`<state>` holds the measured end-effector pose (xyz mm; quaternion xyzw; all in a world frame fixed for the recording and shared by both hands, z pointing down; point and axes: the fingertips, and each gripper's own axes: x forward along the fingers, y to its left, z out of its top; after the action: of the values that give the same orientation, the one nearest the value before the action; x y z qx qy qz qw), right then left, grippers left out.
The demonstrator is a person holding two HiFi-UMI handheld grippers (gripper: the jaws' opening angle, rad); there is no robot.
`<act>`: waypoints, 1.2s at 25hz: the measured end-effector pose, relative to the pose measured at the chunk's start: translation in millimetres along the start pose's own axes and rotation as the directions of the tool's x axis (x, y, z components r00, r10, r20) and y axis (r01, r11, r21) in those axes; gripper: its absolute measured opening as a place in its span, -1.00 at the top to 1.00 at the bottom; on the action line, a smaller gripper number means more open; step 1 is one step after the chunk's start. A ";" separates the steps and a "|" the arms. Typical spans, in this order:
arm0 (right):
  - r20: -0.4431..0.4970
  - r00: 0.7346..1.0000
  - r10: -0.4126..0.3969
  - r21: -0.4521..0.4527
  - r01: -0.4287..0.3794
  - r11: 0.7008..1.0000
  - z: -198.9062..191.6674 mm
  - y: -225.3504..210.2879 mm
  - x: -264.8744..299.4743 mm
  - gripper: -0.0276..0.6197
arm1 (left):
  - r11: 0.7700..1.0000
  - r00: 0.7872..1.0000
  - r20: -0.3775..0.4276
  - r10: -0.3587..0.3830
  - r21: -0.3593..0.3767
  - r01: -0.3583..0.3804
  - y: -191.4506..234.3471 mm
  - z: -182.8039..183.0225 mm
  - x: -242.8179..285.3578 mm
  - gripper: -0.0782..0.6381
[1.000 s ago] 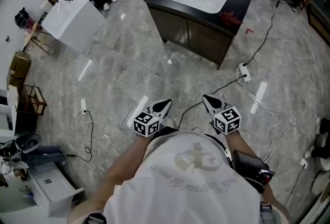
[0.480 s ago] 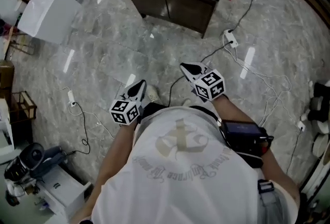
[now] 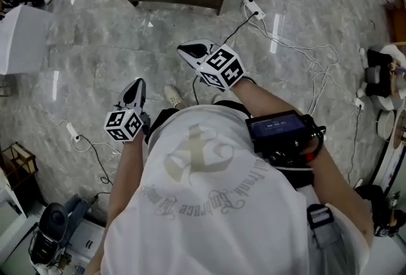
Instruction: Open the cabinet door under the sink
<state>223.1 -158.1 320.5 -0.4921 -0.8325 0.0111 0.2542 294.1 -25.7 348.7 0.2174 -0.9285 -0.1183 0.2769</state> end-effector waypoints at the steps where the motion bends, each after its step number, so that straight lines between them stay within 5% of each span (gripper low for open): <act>1: 0.000 1.000 -0.005 0.002 0.005 1.000 3.9 1.0 9.7 0.88 | 1.000 1.000 -0.001 -0.006 0.001 0.006 10.5 3.5 2.0 0.76; 11: -0.047 0.996 -0.072 0.010 0.072 0.997 28.6 -12.9 101.5 0.88 | 0.997 0.997 -0.013 -0.069 -0.020 0.069 101.0 28.6 18.5 0.76; 14: -0.066 0.994 -0.088 0.017 0.089 0.996 28.5 -13.6 112.9 0.88 | 0.996 0.999 0.021 -0.043 -0.077 0.044 122.5 36.3 11.2 0.76; 21: -0.090 0.991 -0.102 0.001 0.103 0.995 27.1 -11.5 116.7 0.88 | 0.998 0.999 0.047 -0.007 -0.064 0.010 136.7 39.8 -6.5 0.76; 30: -0.136 0.988 -0.072 -0.026 0.069 0.997 48.6 -22.0 200.5 0.88 | 0.994 0.997 0.062 0.051 -0.103 -0.044 218.9 56.3 -3.6 0.76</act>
<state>106.7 7.3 366.7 -0.4647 -0.8301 -0.0404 0.3056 190.9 173.7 375.3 0.1769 -0.9346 -0.1659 0.2602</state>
